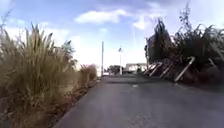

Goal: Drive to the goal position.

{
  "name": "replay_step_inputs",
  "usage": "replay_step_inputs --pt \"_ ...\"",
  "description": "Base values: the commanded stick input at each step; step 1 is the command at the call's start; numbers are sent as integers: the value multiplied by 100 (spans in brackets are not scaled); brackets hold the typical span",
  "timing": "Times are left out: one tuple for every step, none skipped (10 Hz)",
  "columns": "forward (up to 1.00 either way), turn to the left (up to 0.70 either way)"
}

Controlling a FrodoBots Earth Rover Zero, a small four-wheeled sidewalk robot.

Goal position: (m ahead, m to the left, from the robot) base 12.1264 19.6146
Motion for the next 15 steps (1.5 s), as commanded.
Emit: replay_step_inputs --pt "100 0" --pt "100 0" --pt "100 0" --pt "100 0" --pt "100 0" --pt "100 0" --pt "100 0" --pt "100 0" --pt "100 -6" --pt "100 -35" --pt "100 -40" --pt "100 -34" --pt "100 -5" --pt "100 0" --pt "100 0"
